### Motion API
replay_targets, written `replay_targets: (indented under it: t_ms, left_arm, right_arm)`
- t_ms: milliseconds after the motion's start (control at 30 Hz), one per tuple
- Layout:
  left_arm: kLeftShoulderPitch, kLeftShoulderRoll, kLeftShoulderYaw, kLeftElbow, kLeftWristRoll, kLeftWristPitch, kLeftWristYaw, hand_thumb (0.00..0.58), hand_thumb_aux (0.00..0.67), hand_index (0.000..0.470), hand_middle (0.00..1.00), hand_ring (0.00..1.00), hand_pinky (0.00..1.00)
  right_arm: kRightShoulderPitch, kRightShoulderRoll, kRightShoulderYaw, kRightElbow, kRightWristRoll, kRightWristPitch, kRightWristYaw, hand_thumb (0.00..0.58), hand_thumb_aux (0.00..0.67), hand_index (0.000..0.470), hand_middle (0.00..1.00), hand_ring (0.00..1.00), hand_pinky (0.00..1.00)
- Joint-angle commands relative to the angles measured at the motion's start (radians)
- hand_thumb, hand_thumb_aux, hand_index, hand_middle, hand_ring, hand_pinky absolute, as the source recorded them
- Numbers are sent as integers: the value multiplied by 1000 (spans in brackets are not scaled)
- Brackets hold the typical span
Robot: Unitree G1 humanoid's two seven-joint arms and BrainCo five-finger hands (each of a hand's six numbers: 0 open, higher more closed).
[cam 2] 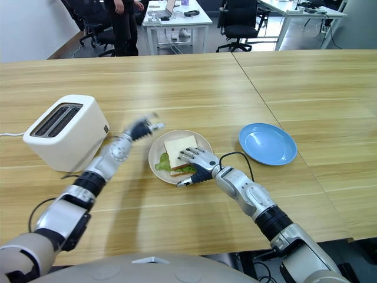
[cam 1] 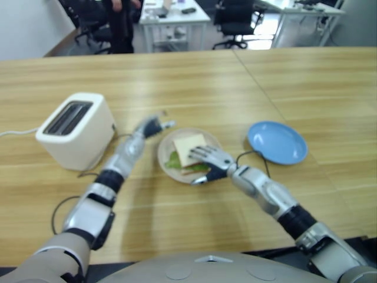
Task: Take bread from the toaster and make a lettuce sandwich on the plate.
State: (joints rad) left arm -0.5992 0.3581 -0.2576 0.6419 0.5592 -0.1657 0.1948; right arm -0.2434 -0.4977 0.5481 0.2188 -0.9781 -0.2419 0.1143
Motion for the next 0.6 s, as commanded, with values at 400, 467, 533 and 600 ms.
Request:
replay_targets:
  t_ms: [400,467,533,600]
  left_arm:
    - [255,38,98,-472,-143,-58,-110,580,670,460,1000,1000,1000]
    - [284,43,106,-511,-176,-67,-155,580,670,460,1000,1000,1000]
    - [314,61,129,-545,-202,-63,-192,580,670,460,1000,1000,1000]
    - [354,90,164,-586,-228,-48,-227,580,670,460,1000,1000,1000]
  right_arm:
    - [66,-36,-213,-229,93,-140,-411,580,670,460,1000,1000,1000]
    - [97,-37,-306,-340,154,-173,-460,580,670,460,1000,1000,1000]
    - [134,-47,-385,-420,217,-187,-458,579,644,442,1000,1000,1000]
    - [183,-61,-450,-478,281,-183,-414,580,670,460,1000,1000,1000]
